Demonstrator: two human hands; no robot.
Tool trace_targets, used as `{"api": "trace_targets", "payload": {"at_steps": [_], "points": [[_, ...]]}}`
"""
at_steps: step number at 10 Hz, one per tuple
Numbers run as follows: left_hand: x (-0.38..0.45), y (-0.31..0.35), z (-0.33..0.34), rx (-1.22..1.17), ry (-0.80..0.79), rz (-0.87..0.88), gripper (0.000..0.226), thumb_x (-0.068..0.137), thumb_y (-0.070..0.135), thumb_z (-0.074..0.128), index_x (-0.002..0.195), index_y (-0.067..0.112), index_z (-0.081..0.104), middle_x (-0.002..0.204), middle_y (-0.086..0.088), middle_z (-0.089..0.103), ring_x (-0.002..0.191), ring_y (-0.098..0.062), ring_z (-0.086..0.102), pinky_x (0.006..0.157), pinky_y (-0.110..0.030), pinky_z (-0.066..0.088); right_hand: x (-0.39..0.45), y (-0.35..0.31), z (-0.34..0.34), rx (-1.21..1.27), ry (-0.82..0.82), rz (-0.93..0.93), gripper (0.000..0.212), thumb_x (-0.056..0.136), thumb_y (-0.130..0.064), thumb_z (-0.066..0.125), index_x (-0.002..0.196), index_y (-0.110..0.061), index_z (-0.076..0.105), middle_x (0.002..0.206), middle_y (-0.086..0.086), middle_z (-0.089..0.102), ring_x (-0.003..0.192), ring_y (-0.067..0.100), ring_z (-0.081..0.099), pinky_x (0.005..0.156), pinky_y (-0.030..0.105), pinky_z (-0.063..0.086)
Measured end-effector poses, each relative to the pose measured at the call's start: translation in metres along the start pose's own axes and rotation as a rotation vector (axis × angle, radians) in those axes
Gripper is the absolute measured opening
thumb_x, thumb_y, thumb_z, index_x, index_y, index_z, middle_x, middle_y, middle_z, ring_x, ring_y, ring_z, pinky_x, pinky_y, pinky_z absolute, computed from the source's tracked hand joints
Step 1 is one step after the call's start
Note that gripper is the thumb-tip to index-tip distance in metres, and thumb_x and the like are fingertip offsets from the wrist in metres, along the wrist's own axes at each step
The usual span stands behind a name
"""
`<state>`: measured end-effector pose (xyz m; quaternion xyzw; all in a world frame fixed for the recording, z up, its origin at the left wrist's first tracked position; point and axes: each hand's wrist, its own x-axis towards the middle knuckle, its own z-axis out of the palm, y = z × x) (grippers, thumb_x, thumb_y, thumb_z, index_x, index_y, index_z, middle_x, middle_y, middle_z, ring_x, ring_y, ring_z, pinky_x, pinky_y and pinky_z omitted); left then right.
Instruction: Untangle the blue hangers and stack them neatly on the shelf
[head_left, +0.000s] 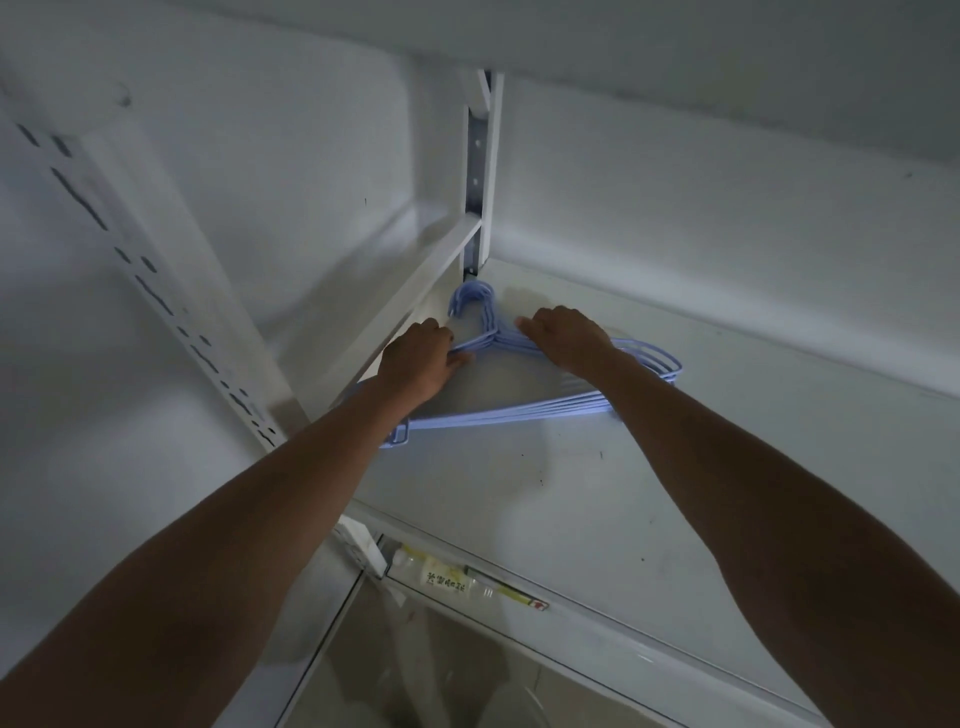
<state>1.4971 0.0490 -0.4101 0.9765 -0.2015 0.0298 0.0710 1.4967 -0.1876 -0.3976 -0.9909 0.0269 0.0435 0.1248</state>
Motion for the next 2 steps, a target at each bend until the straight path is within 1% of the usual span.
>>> {"api": "trace_targets", "payload": {"at_steps": [1, 2], "points": [[-0.012, 0.01, -0.015, 0.058, 0.069, 0.099, 0.052, 0.104, 0.05, 0.043, 0.124, 0.004, 0.057, 0.117, -0.017, 0.061, 0.107, -0.034, 0.061, 0.084, -0.045, 0.052, -0.022, -0.002, -0.007, 0.025, 0.151, -0.018, 0.05, 0.104, -0.056, 0.043, 0.124, -0.016, 0.064, 0.125, 0.015, 0.065, 0.121, 0.035, 0.058, 0.101, 0.044, 0.044], [-0.016, 0.02, -0.039, 0.046, 0.1, 0.115, 0.053, 0.105, 0.047, 0.039, 0.13, 0.003, 0.053, 0.122, -0.019, 0.061, 0.109, -0.036, 0.06, 0.085, -0.046, 0.051, -0.039, -0.012, -0.02, 0.05, 0.18, 0.011, 0.048, 0.105, -0.052, 0.042, 0.131, -0.015, 0.062, 0.13, 0.015, 0.063, 0.125, 0.035, 0.055, 0.104, 0.043, 0.042]]}}
